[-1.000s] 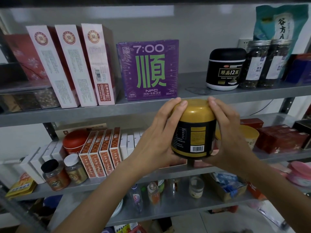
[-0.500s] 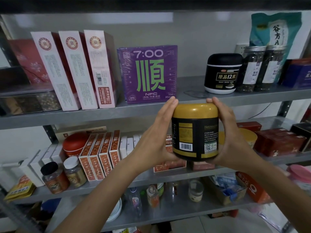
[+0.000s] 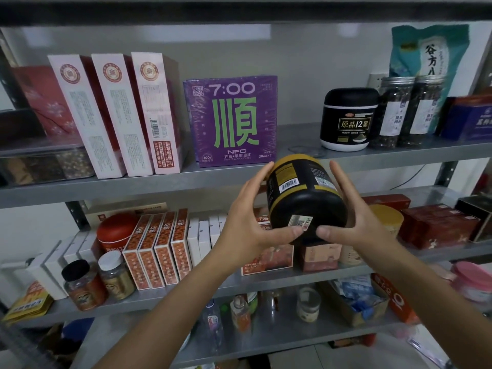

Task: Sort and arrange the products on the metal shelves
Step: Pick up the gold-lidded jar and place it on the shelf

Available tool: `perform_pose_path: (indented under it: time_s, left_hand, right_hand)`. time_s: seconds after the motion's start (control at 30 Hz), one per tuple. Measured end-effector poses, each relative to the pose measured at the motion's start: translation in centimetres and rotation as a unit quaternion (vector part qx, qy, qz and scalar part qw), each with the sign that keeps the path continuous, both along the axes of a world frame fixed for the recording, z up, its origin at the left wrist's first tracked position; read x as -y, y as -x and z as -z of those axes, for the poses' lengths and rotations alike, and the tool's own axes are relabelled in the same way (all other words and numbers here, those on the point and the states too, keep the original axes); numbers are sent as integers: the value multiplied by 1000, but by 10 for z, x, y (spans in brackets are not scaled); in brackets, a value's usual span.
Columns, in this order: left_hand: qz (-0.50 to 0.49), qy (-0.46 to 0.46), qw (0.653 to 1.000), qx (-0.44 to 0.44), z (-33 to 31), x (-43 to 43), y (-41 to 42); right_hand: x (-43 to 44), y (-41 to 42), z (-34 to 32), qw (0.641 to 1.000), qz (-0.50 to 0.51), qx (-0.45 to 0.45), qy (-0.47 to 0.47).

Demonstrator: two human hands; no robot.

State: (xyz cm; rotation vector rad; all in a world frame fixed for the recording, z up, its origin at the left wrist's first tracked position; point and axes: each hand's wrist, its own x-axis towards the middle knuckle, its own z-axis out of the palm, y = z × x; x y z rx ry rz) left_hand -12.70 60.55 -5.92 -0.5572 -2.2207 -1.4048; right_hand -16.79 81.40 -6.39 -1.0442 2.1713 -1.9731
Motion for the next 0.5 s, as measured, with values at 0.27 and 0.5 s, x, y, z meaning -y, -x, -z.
perform_pose_path:
  time_s: [0.27, 0.5]
  left_hand:
    - [134, -91, 985, 60, 11, 1, 10]
    - [142, -87, 978, 128, 5, -4, 5]
  right_hand:
    - [16, 3, 13, 994, 60, -70, 51]
    - [23, -2, 12, 909, 202, -345, -121]
